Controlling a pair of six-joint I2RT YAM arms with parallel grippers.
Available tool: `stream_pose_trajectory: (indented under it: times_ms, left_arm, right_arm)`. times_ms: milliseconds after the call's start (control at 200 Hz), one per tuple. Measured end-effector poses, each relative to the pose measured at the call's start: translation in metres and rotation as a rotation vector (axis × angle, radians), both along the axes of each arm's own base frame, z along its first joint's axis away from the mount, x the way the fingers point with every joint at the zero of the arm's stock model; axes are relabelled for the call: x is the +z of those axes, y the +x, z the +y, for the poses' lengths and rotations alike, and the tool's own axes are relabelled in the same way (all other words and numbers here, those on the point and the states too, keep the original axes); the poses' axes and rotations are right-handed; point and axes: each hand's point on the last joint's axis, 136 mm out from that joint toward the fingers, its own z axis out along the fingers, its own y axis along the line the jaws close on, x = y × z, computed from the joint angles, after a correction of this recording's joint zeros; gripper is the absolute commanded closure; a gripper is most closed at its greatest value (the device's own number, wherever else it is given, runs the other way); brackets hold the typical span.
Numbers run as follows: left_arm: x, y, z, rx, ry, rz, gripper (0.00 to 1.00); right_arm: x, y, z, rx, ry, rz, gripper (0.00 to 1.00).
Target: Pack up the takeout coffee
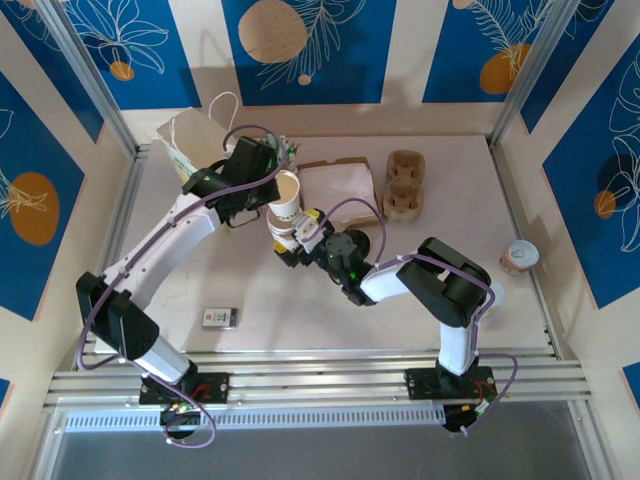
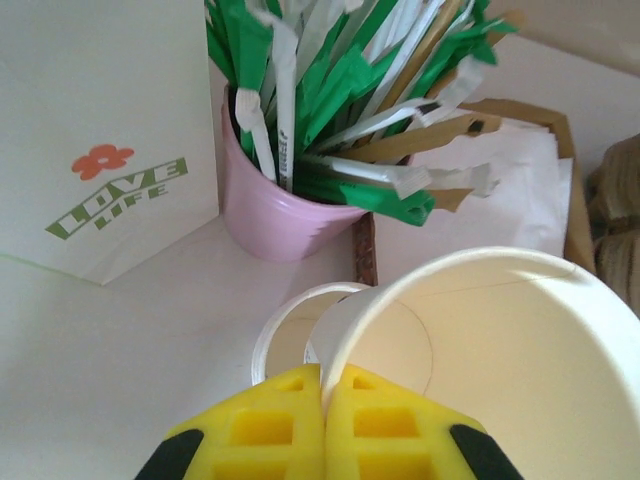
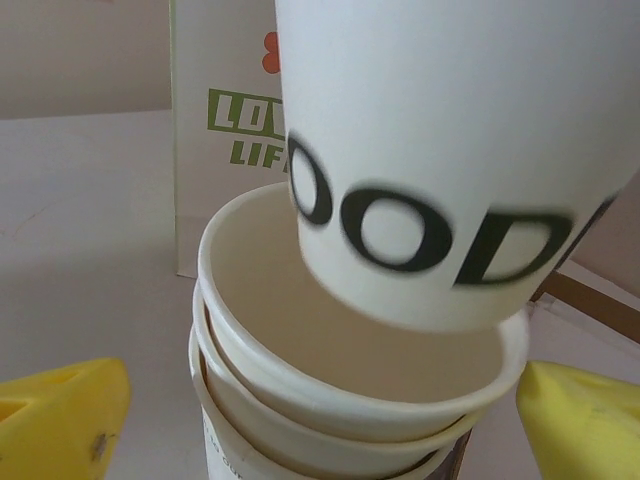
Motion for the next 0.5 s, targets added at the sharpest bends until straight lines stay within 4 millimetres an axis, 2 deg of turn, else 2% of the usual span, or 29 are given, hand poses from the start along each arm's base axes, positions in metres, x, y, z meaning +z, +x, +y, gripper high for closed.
stream_pose_trajectory:
  times_ms: [235, 365, 430, 500]
  left_arm:
    - [0.042, -0.014, 0.010, -0.015, -0.020, -0.077, 1.00]
    - [0.058, -0.023, 0.016, -0.022, -0.030, -0.107, 1.00]
    - [0.063, -0.028, 0.019, -0.032, -0.025, -0.115, 1.00]
    - [0.066, -0.033, 0.022, -0.043, -0.018, -0.117, 1.00]
  right_arm:
    - [0.000, 0.000, 0.000, -0.001, 0.000, 0.000, 0.01]
    - [0.002, 0.001, -0.002, -0.012, 0.001, 0.001, 0.01]
    - [0.009, -0.001, -0.004, -0.014, 0.004, -0.002, 0.01]
    - [0.025, -0.005, -0.007, -0.012, 0.022, -0.018, 0.01]
